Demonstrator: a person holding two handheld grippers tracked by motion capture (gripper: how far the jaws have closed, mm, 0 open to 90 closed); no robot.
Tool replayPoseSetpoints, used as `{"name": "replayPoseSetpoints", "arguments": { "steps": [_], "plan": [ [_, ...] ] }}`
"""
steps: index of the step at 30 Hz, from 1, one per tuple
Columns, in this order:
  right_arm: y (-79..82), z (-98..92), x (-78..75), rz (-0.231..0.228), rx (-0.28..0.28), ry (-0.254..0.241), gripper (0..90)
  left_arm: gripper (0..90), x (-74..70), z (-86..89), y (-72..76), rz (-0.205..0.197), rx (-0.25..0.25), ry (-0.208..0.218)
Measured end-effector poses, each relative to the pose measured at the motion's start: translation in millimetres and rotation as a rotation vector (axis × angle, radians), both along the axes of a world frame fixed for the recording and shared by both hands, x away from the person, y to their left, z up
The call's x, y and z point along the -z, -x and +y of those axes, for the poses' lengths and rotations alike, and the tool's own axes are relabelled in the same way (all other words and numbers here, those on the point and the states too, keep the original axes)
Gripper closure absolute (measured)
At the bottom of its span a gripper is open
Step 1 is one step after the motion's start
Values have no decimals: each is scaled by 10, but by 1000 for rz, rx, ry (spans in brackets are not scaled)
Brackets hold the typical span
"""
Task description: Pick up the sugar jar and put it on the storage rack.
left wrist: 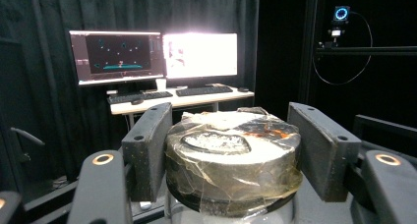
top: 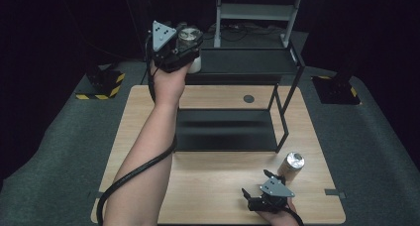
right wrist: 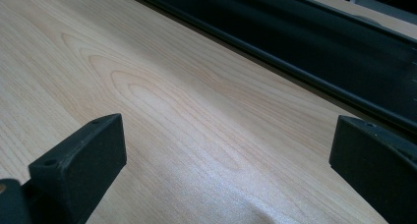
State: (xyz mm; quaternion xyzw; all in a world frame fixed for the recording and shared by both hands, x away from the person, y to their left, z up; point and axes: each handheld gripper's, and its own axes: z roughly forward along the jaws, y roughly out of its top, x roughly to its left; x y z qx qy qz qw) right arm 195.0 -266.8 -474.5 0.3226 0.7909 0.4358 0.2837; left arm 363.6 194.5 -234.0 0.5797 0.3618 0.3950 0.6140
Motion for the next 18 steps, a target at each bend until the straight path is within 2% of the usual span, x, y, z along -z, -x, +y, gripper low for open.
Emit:
{"name": "replayPoseSetpoints", "arguments": {
  "steps": [18],
  "plan": [
    [-2, -6, 0, 0, -2, -1, 0, 359, 23, 21, -35, 4, -9, -6]
  ]
}}
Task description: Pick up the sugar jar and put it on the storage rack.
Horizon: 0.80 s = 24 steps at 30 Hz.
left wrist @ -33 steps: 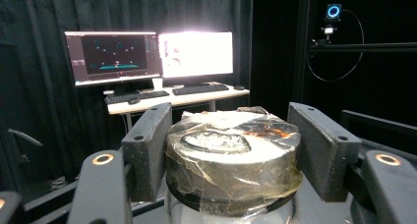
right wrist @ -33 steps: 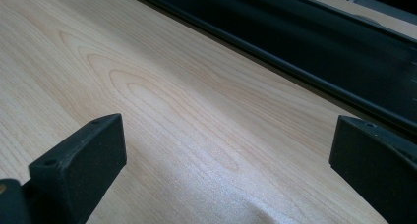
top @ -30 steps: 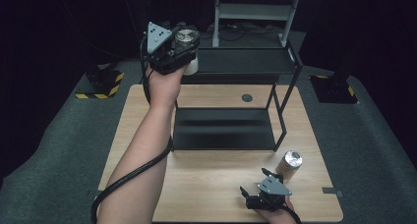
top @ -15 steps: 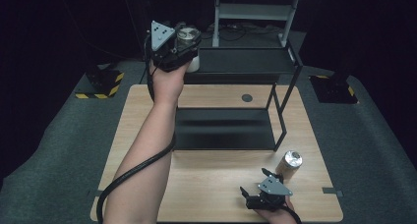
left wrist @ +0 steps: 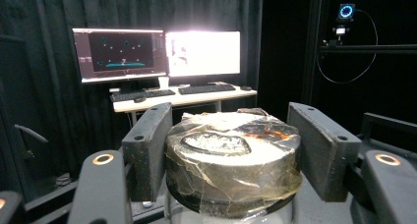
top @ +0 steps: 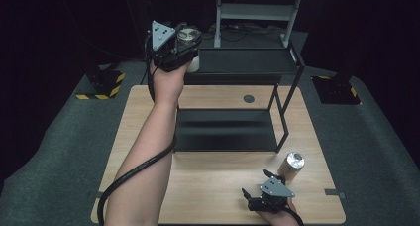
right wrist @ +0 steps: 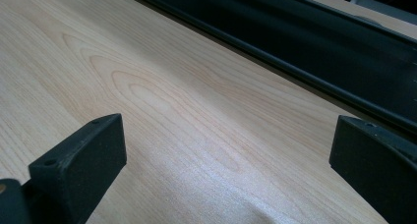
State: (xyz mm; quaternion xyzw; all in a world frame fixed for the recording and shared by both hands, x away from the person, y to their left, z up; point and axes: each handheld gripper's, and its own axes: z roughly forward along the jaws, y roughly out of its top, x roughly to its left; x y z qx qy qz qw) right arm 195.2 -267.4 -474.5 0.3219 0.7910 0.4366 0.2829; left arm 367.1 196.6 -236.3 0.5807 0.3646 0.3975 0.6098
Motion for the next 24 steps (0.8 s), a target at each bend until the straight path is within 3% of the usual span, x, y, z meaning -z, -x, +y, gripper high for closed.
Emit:
{"name": "replayPoseSetpoints", "arguments": {
  "steps": [18, 24],
  "plan": [
    [3, 8, 0, -1, 2, 3, 0, 321, -1, 8, 39, 1, -7, -20],
    [2, 4, 0, -1, 1, 2, 0, 144, 18, -9, 68, 13, -35, -2]
  ]
}}
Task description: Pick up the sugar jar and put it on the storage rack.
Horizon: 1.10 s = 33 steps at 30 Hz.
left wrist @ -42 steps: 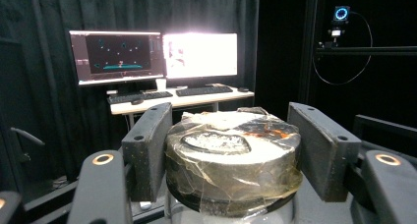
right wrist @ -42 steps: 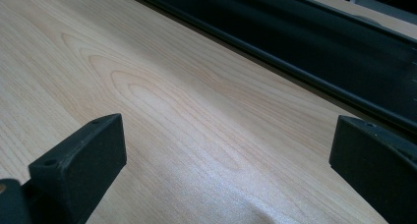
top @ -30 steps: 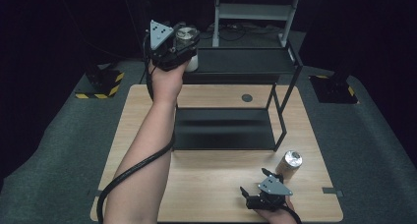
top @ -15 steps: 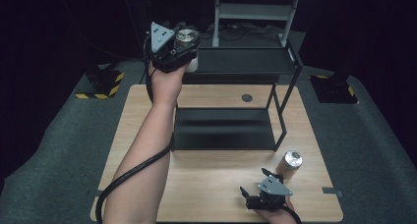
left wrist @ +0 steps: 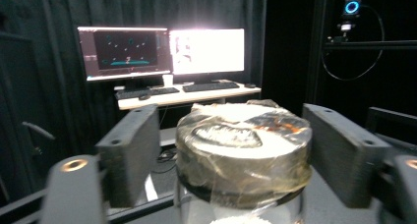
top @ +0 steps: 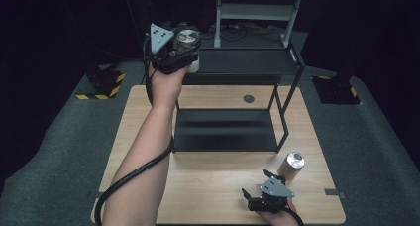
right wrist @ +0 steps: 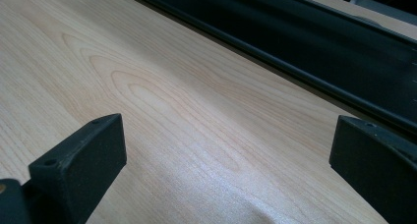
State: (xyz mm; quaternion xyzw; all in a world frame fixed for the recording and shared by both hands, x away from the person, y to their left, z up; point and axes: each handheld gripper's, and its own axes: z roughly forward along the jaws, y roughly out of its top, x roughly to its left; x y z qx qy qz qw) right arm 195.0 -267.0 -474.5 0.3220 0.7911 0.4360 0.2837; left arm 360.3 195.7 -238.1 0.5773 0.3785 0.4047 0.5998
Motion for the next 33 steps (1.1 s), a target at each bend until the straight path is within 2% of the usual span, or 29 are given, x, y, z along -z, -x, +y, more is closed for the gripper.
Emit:
{"name": "replayPoseSetpoints", "arguments": {
  "steps": [2, 6, 20, 33],
  "plan": [
    [1, 7, -2, 1, 1, 2, 0, 90, -4, -8, 23, 6, -12, 8],
    [4, 11, -2, 1, 2, 3, 0, 7, -1, 19, 40, 7, 8, 0],
    [4, 23, -5, -2, 1, 12, 0, 5, 16, 55, 174, -7, 43, -27],
    [12, 29, -2, -6, -1, 16, 0, 4, 96, 77, 456, -25, 43, -44]
  ]
}}
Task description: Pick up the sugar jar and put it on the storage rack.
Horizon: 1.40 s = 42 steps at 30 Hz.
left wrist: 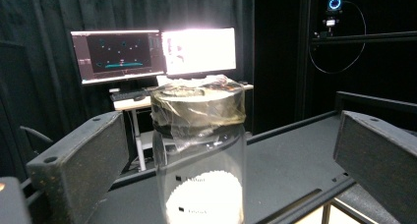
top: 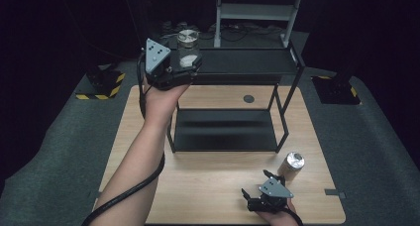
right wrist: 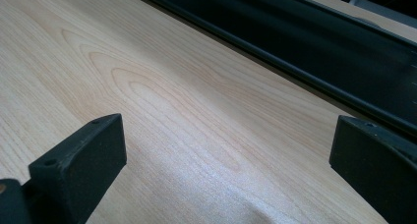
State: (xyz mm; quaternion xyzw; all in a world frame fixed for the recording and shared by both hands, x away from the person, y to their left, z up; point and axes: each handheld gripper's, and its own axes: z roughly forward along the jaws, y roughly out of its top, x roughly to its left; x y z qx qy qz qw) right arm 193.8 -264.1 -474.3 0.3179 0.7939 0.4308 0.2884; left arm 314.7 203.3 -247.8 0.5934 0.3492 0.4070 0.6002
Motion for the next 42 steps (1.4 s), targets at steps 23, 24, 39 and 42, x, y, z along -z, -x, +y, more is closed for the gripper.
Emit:
{"name": "replayPoseSetpoints", "arguments": {
  "steps": [23, 24, 39, 42],
  "plan": [
    [0, -2, -2, -1, -9, 5, 0, 5, 321, 120, 527, 6, 39, -23],
    [0, -2, -3, -1, -9, 6, 0, 5, 336, 126, 546, 7, 42, -23],
    [5, -3, 1, -5, -12, 6, 0, 5, 620, 220, 776, 50, 52, -47],
    [6, -5, 1, -4, -12, 5, 0, 5, 725, 270, 853, 59, 53, -45]
  ]
}}
